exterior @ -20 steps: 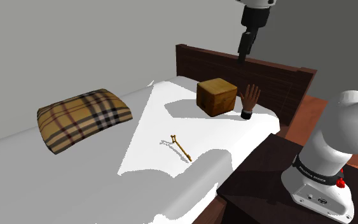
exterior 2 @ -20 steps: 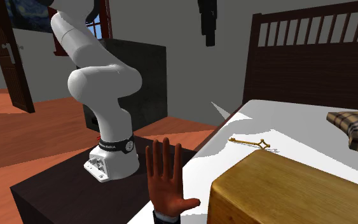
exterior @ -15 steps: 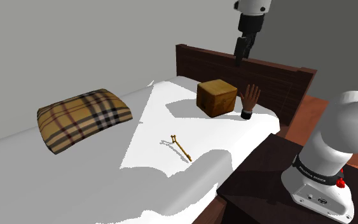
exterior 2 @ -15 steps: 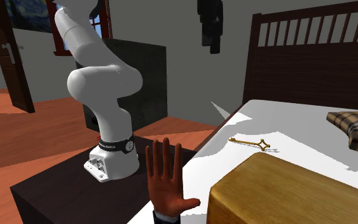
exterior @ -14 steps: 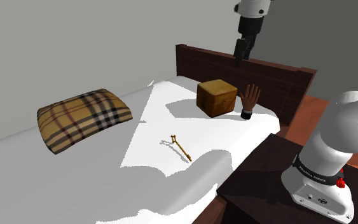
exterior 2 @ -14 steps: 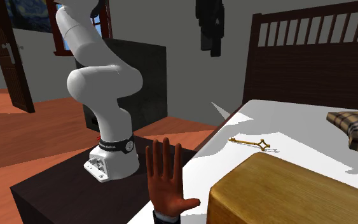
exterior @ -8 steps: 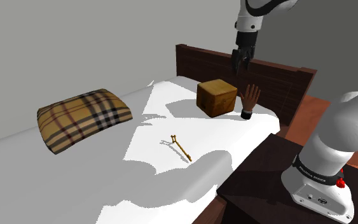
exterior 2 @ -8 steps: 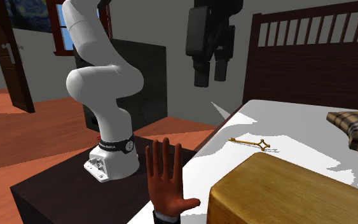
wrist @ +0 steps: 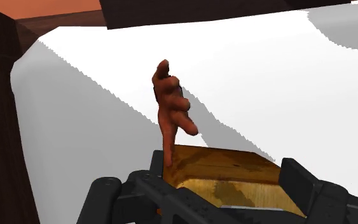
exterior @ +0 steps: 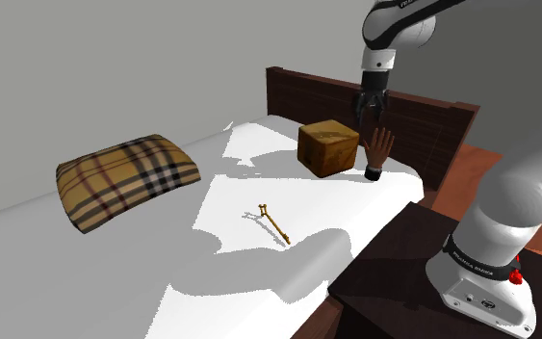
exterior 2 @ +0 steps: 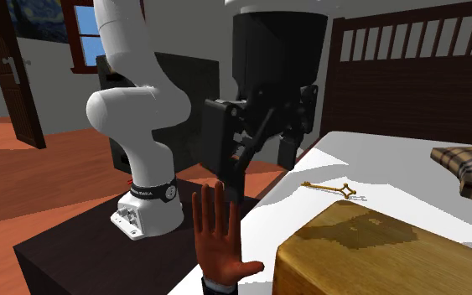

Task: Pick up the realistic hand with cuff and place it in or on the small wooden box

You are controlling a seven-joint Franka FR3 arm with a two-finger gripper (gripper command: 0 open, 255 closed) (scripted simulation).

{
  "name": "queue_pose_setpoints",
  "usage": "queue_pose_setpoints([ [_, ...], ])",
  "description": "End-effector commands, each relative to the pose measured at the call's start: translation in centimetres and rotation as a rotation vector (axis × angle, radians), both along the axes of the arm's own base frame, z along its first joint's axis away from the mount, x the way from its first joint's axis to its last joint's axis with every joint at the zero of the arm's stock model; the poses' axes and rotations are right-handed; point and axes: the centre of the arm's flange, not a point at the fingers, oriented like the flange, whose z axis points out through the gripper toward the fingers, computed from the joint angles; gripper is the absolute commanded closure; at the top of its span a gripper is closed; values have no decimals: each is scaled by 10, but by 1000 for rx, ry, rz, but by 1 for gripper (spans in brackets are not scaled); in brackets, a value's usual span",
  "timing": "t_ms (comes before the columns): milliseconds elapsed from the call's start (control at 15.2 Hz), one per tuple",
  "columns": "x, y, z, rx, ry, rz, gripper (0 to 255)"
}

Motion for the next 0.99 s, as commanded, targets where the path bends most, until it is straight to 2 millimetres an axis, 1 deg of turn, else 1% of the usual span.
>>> queue_pose_setpoints([
  [0,-1,-22,-21,27,23,-61,0],
  [132,-3,-43,-43,55,47,-121,0],
  [198,-3,-47,-47,59,51,-130,0],
  [594,-7,-40,-78,59,51,-130,0],
  [660,-8,-39,-86,59,51,-130,0],
  [924,-8,-39,-86,59,51,-130,0],
])
